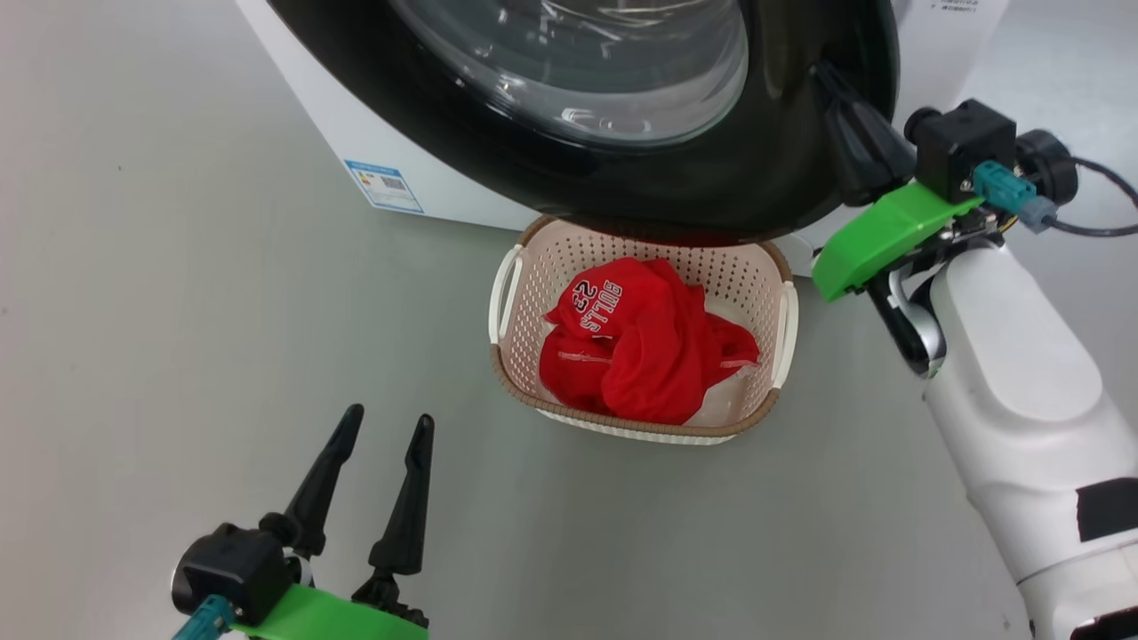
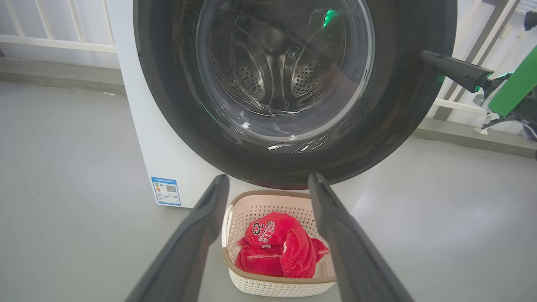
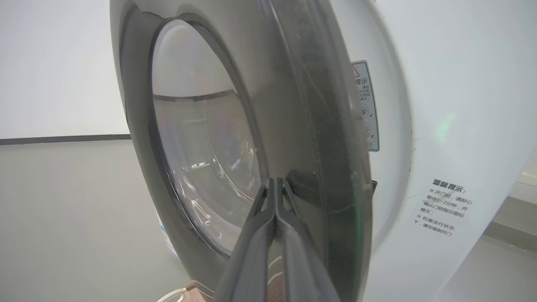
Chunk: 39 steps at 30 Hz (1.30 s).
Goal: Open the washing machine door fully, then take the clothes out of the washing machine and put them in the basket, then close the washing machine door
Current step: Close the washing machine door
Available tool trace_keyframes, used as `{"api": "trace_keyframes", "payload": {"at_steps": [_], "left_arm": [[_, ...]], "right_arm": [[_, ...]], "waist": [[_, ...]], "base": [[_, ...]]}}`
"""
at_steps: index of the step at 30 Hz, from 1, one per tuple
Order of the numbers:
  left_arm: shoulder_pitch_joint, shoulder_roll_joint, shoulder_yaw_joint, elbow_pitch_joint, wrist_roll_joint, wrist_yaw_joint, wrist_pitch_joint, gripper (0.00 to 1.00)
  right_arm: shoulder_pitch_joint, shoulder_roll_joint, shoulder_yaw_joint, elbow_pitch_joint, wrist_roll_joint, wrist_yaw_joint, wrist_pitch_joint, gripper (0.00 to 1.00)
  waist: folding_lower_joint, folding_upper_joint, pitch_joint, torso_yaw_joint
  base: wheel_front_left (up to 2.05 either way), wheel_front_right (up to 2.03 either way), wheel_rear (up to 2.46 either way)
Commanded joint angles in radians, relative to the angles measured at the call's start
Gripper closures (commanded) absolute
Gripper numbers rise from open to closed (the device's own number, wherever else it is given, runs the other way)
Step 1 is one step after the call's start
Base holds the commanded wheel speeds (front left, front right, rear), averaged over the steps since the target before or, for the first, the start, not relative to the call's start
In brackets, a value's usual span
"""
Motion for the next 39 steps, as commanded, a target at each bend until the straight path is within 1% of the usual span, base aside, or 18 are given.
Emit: {"api": "trace_keyframes", "payload": {"at_steps": [1,14,23,31,35,39], "left_arm": [[-0.027,0.014,0.031,-0.02,0.002,-0.008,-0.01,0.0],[-0.054,-0.002,0.035,-0.045,0.018,-0.012,-0.012,0.0],[-0.08,-0.015,0.03,-0.044,0.027,-0.024,-0.012,0.0],[-0.089,-0.018,0.035,-0.042,0.039,-0.031,-0.012,0.0],[-0.095,-0.02,0.04,-0.047,0.039,-0.034,-0.012,0.0],[-0.1,-0.022,0.046,-0.045,0.037,-0.035,-0.012,0.0]], "right_arm": [[-0.031,0.006,0.002,-0.018,-0.005,0.002,-0.006,1.0],[-0.162,-0.019,-0.014,0.056,0.02,0.002,-0.006,1.0],[-0.239,-0.039,-0.055,0.093,-0.012,0.002,-0.006,1.0],[-0.265,-0.053,-0.056,0.08,-0.068,0.002,-0.006,1.0],[-0.261,-0.054,-0.064,0.051,-0.088,0.002,-0.006,1.0],[-0.249,-0.051,-0.059,0.039,-0.09,0.002,-0.006,1.0]], "waist": [[0.0,0.0,0.009,0.004],[0.0,0.0,0.069,0.005],[0.0,0.0,0.102,0.016],[0.0,0.0,0.114,0.024],[0.0,0.0,0.118,0.021],[0.0,0.0,0.117,0.015]], "base": [[0.0,0.0,0.0],[0.0,0.0,0.0],[0.0,0.0,0.0],[0.0,0.0,0.0],[0.0,0.0,0.0],[0.0,0.0,0.0]]}}
